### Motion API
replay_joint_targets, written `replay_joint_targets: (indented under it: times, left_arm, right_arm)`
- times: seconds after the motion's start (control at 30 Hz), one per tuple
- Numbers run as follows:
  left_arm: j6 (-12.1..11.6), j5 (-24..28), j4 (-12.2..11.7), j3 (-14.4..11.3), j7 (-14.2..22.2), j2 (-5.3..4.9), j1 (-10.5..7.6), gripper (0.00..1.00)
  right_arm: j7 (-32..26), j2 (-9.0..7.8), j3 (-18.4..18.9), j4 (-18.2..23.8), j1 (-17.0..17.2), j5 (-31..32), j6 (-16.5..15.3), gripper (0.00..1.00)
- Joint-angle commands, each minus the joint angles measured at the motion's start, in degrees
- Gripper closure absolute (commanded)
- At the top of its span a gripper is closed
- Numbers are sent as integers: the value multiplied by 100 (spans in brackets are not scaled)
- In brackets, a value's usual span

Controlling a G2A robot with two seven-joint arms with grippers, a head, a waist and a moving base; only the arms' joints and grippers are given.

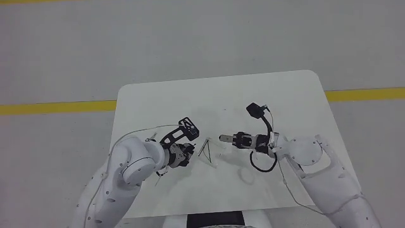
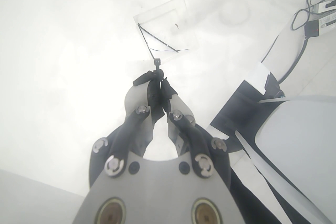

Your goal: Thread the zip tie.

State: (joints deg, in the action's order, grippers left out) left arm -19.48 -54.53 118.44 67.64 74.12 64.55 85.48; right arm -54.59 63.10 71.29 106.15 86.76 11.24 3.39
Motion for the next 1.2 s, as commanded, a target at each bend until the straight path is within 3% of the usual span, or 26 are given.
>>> replay_joint_targets:
  times: [0.0,0.23,0.33,0.47,0.77,1.1,1.17]
  left_arm:
    - [0,0,0,0,0,0,0,100]
    - [0,0,0,0,0,0,0,100]
    - [0,0,0,0,0,0,0,100]
    - [0,0,0,0,0,0,0,100]
    - [0,0,0,0,0,0,0,100]
    - [0,0,0,0,0,0,0,100]
    - [0,0,0,0,0,0,0,100]
  right_arm:
    - [-14,-3,-3,4,-8,24,-26,0]
    - [-6,-3,-15,-1,-3,24,-30,0]
    - [-167,7,-199,-75,-107,-55,-51,0]
    - [-478,32,-476,-278,-418,-160,14,0]
    - [-552,155,-1060,-757,-1113,-622,187,0]
    - [-552,155,-1060,-757,-1113,-622,187,0]
    - [-546,176,-1108,-800,-1077,-962,147,0]
